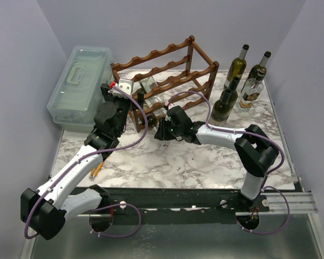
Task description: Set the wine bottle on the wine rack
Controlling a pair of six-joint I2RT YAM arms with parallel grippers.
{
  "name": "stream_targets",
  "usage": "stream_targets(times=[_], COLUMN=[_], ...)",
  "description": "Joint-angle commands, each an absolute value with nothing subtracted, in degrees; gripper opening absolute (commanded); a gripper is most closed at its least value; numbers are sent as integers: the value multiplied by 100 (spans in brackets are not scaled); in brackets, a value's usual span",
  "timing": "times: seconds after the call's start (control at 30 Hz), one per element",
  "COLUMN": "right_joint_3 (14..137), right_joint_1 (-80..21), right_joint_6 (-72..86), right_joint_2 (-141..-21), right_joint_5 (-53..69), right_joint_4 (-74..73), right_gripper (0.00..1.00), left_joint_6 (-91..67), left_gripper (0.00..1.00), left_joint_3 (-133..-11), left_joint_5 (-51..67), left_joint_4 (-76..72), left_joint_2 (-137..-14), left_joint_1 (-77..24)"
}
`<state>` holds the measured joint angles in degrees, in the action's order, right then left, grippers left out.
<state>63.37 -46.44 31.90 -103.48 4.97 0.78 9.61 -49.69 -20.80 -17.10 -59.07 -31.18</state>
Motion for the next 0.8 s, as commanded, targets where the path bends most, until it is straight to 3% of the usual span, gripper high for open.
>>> stream_targets(times=[0.0,0.77], right_joint_3=[6285,7053], right_joint_1=[-4654,-4654], right_joint_6=[3210,2793], right_joint_2=[-10657,-11435], right_joint_5=[545,98], right_joint_4=[293,592], right_gripper=[1,1], left_joint_6=[870,813], left_gripper=[98,98], left_joint_3=[-4896,-4904], left_joint_5=[-1951,-1896], left_joint_4=[-1822,-1821], left_joint_2=[-5896,-5887], left_joint_1=[-3085,-3085])
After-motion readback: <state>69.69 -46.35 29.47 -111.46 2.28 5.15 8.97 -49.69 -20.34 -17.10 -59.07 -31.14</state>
